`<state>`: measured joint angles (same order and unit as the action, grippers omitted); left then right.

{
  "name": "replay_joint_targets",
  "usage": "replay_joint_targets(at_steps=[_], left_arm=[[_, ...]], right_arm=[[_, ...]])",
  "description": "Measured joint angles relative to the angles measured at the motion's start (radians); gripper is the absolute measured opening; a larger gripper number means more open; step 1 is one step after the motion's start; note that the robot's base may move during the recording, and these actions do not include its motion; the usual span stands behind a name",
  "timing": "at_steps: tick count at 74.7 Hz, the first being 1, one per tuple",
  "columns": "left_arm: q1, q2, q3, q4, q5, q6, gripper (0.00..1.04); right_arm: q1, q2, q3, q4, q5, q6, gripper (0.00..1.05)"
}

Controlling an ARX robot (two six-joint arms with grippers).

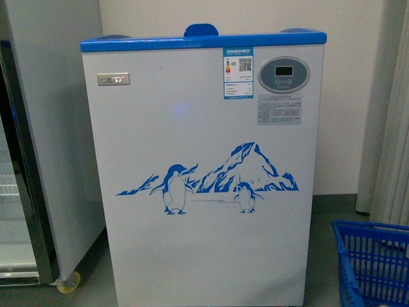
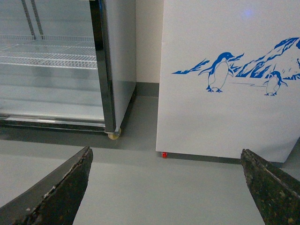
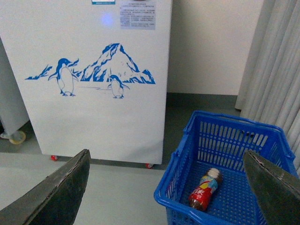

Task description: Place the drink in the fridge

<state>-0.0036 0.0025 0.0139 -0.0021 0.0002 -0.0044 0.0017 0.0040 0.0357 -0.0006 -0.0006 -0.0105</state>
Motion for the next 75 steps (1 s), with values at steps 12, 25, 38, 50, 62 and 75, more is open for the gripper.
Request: replay_joint_targets(at_steps=[12, 25, 38, 50, 62, 75], left_arm=[[0.000, 0.000, 0.000, 0.000, 0.000, 0.000, 0.97], [0.000, 0.000, 0.000, 0.000, 0.000, 0.000, 0.97], [0.000, 0.000, 0.000, 0.000, 0.000, 0.000, 0.97], [0.000, 0.000, 0.000, 0.000, 0.000, 0.000, 0.97], [0.000, 0.000, 0.000, 0.000, 0.000, 0.000, 0.97], [0.000, 0.000, 0.000, 0.000, 0.000, 0.000, 0.97]], right_arm=[[0.000, 0.000, 0.000, 0.000, 0.000, 0.000, 0.98], [0.000, 0.000, 0.000, 0.000, 0.000, 0.000, 0.98], [0.000, 0.000, 0.000, 0.000, 0.000, 0.000, 0.98], [0.000, 0.000, 0.000, 0.000, 0.000, 0.000, 0.98], [0.000, 0.000, 0.000, 0.000, 0.000, 0.000, 0.98], [0.000, 0.000, 0.000, 0.000, 0.000, 0.000, 0.98]])
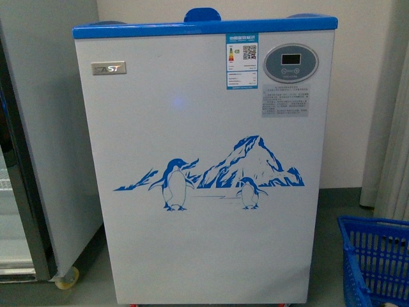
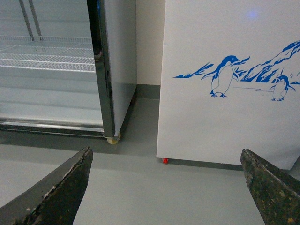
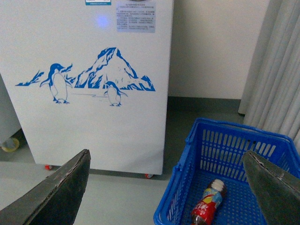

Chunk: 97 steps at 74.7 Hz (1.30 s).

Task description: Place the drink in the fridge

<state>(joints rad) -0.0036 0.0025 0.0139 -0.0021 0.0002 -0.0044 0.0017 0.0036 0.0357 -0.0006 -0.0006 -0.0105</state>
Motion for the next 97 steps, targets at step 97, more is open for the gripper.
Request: replay_joint_targets(at_steps=[97], left_arm=[[0.000, 0.000, 0.000, 0.000, 0.000, 0.000, 0.97]], right_arm=[[0.000, 0.000, 0.000, 0.000, 0.000, 0.000, 0.98]])
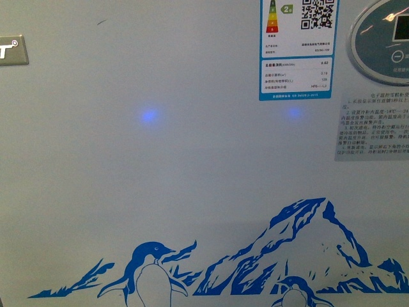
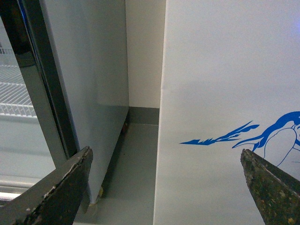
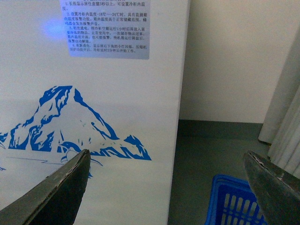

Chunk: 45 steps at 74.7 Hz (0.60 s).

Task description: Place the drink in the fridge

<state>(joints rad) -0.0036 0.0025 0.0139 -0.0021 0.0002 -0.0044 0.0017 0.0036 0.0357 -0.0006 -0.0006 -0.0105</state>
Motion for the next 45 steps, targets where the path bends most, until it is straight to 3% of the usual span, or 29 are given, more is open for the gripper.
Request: replay_joint_targets(at_steps=[8, 14, 19, 32, 45], left_arm=[[0.000, 0.000, 0.000, 0.000, 0.000, 0.000, 0.97], [0.000, 0.000, 0.000, 0.000, -0.001, 0.000, 0.97], [0.000, 0.000, 0.000, 0.000, 0.000, 0.000, 0.97], [0.000, 0.000, 0.000, 0.000, 0.000, 0.000, 0.97], [0.000, 0.000, 0.000, 0.000, 0.000, 0.000, 0.97]], right_arm=[[0.007, 0.010, 0.003, -0.014, 0.016, 0.009, 0.98], [0.026, 0.159, 0.085, -0.224, 0.273, 0.144, 0.98], [-0.063, 0.341, 0.133, -0.294, 0.349, 0.222, 0.98], [-0.392, 0.773, 0.230, -0.096, 0.125, 0.246, 0.98], [-0.605, 1.186, 0.388, 0.053, -0.010, 0.190, 0.98]])
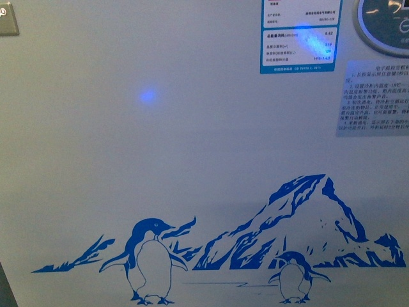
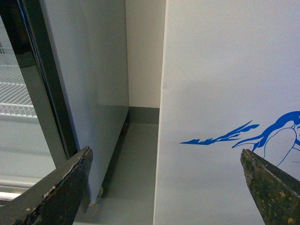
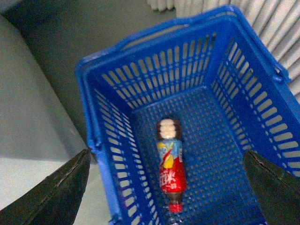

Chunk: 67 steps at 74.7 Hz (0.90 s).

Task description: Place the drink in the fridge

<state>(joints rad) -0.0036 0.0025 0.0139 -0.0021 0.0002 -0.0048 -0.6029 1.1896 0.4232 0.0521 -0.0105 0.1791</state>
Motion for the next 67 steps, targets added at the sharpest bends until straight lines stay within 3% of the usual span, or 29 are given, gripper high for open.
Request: replay_joint_targets(at_steps=[13, 67], left_arm=[[0.000, 0.000, 0.000, 0.000, 0.000, 0.000, 0.97], [0.000, 0.000, 0.000, 0.000, 0.000, 0.000, 0.97]], right_arm=[[-0.078, 0.378, 0.104, 0.055, -0.076, -0.041, 0.98], [-0.101, 1.401, 0.494, 0.407, -0.176, -0.091, 0.98]])
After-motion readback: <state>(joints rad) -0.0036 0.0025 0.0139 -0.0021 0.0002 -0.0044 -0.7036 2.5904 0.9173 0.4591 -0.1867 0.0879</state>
